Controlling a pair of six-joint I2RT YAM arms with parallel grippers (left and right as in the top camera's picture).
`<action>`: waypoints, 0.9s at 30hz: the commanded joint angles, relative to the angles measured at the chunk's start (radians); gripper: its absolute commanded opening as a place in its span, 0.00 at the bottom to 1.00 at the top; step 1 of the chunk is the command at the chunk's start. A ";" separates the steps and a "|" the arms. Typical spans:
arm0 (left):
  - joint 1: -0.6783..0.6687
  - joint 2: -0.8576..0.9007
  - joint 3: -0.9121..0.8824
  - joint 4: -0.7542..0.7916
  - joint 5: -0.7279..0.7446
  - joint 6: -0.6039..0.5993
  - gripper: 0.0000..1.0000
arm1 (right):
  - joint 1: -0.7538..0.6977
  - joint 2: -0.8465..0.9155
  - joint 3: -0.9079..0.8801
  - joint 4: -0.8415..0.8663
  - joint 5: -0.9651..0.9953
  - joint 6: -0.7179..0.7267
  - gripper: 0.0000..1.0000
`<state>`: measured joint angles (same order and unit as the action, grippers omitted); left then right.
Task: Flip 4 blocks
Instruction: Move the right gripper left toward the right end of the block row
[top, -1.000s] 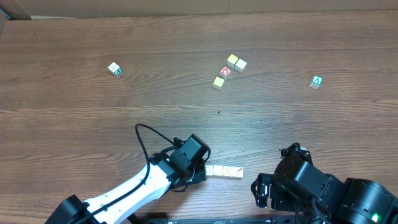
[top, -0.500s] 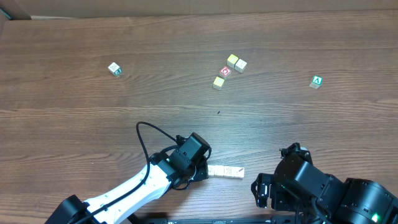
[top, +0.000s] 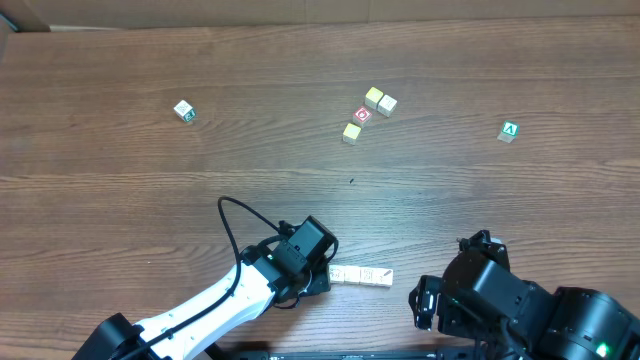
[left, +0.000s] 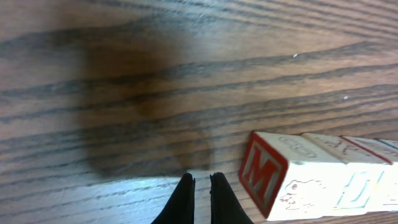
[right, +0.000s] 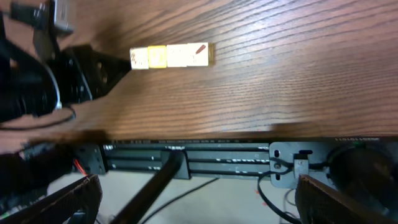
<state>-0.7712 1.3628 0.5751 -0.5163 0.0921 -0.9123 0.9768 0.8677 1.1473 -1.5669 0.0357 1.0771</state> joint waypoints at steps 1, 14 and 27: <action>0.006 0.010 0.011 -0.017 -0.025 0.024 0.04 | 0.004 -0.002 -0.081 0.030 0.033 0.091 1.00; 0.006 0.010 0.011 -0.062 -0.022 0.068 0.37 | 0.004 -0.002 -0.396 0.342 0.069 0.105 0.83; 0.006 0.010 0.011 -0.063 -0.024 0.068 0.96 | -0.061 0.095 -0.481 0.481 0.182 0.150 0.04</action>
<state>-0.7715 1.3617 0.5941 -0.5724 0.0818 -0.8566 0.9333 0.9394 0.6704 -1.1046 0.1616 1.2156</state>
